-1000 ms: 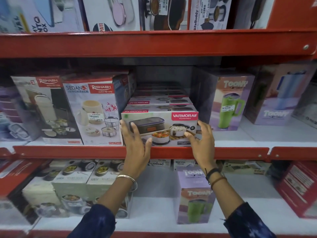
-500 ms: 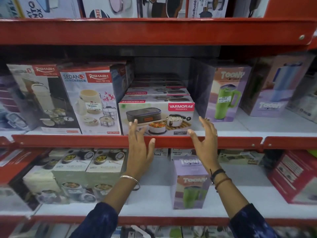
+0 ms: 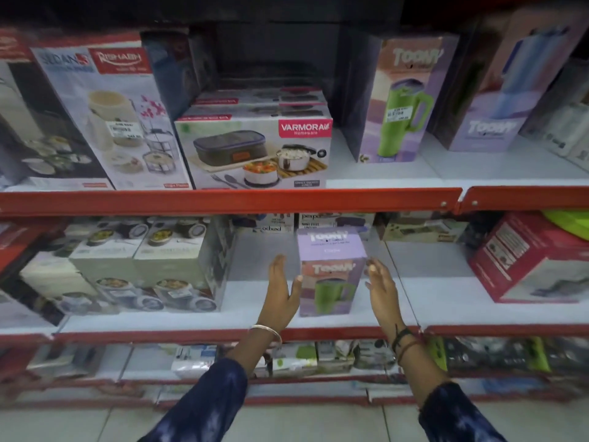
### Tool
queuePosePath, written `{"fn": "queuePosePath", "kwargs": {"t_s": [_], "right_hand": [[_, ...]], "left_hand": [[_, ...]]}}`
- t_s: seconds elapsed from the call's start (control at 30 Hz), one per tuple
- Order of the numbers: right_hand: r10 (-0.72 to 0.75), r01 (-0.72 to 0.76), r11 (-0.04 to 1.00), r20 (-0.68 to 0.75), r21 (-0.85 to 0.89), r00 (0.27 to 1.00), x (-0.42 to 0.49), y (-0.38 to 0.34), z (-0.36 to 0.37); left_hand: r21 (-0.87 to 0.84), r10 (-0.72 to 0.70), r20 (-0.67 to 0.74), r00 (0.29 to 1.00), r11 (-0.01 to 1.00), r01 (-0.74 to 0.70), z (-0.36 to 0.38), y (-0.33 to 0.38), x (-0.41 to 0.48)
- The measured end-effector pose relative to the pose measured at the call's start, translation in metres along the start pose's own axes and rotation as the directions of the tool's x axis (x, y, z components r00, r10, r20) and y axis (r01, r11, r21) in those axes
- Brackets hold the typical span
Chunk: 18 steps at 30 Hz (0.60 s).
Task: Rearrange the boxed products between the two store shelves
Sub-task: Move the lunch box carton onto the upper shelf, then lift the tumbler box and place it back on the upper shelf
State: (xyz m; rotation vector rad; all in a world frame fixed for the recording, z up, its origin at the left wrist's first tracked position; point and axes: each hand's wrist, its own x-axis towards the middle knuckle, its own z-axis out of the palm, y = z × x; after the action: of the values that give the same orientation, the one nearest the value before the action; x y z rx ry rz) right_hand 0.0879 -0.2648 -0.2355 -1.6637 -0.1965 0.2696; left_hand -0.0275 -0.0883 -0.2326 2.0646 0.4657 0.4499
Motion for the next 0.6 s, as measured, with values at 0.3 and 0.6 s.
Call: {"fn": "queuePosePath", "kwargs": {"t_s": [0.3, 0.6], "right_hand": [[0.167, -0.189, 0.958, 0.113, 0.217, 0.979, 0.003, 0.017, 0.004], [-0.106, 0.085, 0.956, 0.06, 0.28, 0.993, -0.046, -0.009, -0.02]], "left_hand": [[-0.106, -0.171, -0.04, 0.984, 0.98, 0.166, 0.032, -0.009, -0.007], [-0.251, -0.007, -0.2, 0.98, 0.967, -0.045, 0.013, 0.023, -0.046]]}}
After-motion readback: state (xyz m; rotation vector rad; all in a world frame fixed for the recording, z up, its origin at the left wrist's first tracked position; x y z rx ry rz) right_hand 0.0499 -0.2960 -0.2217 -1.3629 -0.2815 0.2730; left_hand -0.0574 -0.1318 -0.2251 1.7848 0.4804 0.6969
